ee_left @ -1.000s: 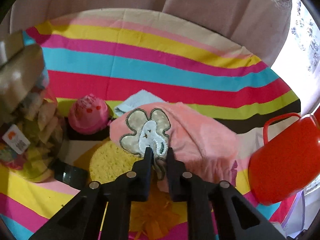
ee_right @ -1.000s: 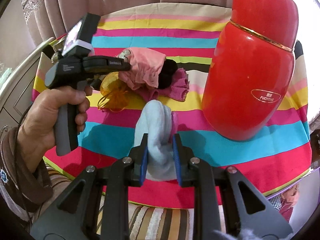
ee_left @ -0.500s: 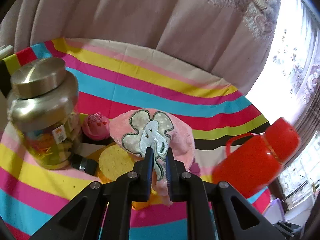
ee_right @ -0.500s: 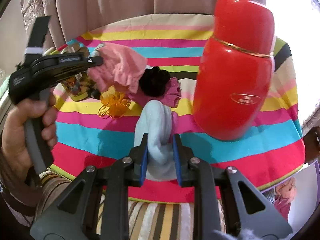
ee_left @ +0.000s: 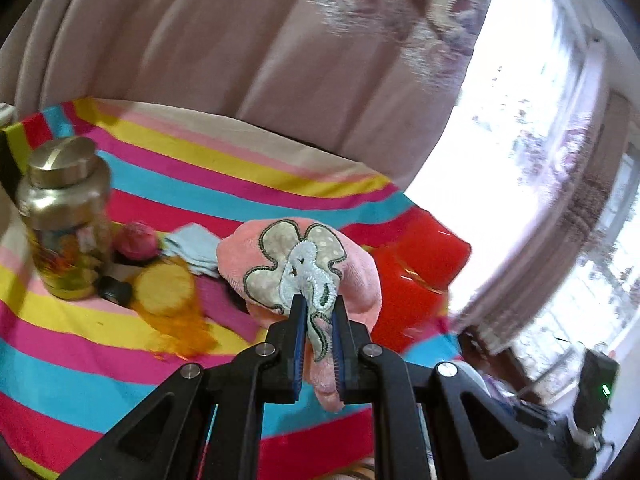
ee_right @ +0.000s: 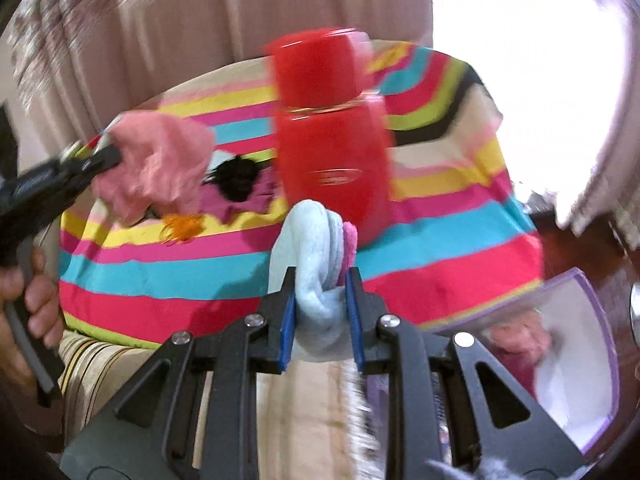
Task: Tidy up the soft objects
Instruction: 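Carry the pink cloth with the left tool while the right tool carries the sock, release both into the box, then move both open tools back over the blanket toward the remaining items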
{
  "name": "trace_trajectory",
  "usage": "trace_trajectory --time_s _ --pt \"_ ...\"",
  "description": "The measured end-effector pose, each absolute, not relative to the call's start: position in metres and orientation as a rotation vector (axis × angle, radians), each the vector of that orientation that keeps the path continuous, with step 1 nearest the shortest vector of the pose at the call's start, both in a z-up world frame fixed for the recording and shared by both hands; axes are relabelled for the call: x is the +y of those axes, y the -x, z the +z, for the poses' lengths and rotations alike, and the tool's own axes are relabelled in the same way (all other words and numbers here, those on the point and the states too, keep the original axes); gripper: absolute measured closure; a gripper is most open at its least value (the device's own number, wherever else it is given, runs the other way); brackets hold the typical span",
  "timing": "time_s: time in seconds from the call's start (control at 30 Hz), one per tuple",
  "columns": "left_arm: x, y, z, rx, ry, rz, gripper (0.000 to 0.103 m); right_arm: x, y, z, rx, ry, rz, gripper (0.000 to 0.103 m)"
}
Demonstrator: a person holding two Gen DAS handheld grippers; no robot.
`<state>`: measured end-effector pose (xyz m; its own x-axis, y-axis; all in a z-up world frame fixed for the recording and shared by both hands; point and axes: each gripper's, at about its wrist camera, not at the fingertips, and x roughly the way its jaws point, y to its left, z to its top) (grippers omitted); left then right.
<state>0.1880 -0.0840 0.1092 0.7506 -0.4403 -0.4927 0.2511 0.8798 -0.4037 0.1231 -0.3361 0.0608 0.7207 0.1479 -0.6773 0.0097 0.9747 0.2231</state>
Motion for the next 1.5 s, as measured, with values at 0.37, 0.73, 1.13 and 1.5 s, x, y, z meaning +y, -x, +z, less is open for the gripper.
trace_trajectory --time_s 0.37,0.73,1.13,1.5 --pt "-0.175 -0.135 0.112 0.685 0.283 -0.616 0.091 -0.457 -0.069 0.066 0.735 -0.246 -0.203 0.077" --pt "-0.268 -0.085 0.096 0.833 0.224 -0.875 0.091 -0.533 -0.020 0.044 0.789 -0.291 -0.401 0.077" --pt "-0.292 -0.086 0.080 0.939 0.077 -0.792 0.050 -0.533 -0.017 0.039 0.807 -0.268 -0.425 0.040" --pt "-0.247 -0.101 0.077 0.876 -0.011 -0.408 0.044 -0.494 -0.034 0.036 0.843 -0.239 -0.327 0.039"
